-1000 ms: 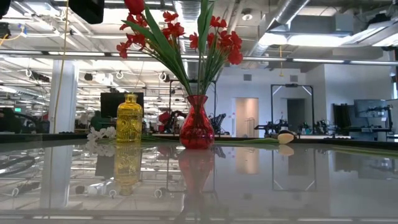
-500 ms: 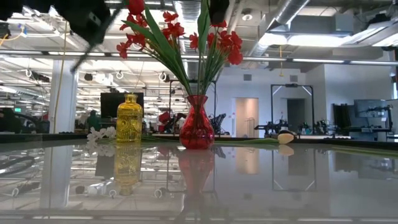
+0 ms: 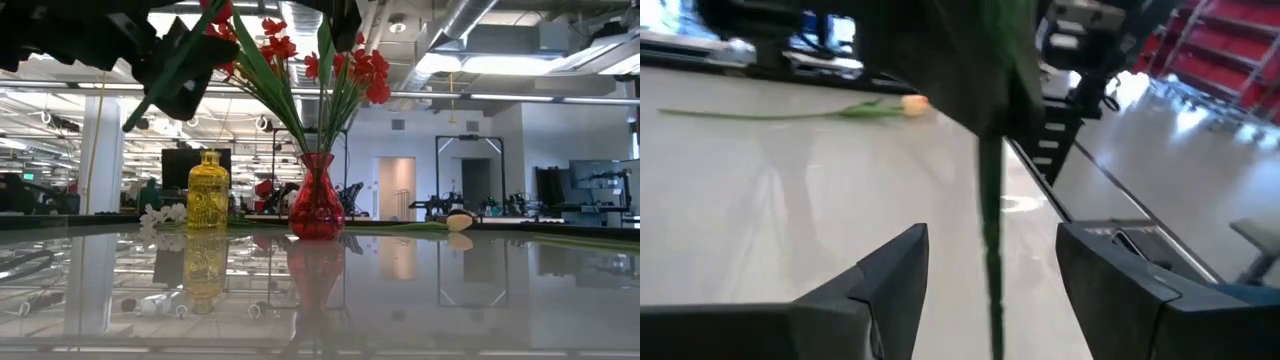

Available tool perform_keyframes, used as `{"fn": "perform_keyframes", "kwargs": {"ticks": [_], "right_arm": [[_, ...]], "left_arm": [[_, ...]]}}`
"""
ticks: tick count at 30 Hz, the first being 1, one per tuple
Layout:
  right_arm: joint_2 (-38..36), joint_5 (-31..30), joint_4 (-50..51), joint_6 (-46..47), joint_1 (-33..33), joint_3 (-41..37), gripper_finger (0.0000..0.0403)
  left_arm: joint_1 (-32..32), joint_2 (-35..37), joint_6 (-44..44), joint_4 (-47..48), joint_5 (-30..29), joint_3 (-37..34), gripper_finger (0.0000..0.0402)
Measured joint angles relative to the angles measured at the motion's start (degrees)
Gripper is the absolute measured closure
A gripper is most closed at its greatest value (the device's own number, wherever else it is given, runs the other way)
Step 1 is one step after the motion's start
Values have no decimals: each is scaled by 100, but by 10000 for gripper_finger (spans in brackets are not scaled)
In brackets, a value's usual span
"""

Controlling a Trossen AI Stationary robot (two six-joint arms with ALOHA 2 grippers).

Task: Sort flowers into vase by color
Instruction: Put the bottom white flowers into the yellow vase

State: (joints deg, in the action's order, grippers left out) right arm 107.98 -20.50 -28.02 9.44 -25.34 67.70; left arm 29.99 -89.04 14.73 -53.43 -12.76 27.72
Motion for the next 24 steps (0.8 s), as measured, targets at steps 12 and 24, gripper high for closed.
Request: {"fn": "perform_keyframes", "kwargs": {"ticks": [12, 24], "right_arm": [[2, 261, 425, 275, -12, 0, 364], [2, 408, 449, 270, -7, 0, 358]], "left_arm": [[-69, -274, -289, 187, 46, 423, 195], [-255, -268, -102, 254, 314, 427, 359]]}}
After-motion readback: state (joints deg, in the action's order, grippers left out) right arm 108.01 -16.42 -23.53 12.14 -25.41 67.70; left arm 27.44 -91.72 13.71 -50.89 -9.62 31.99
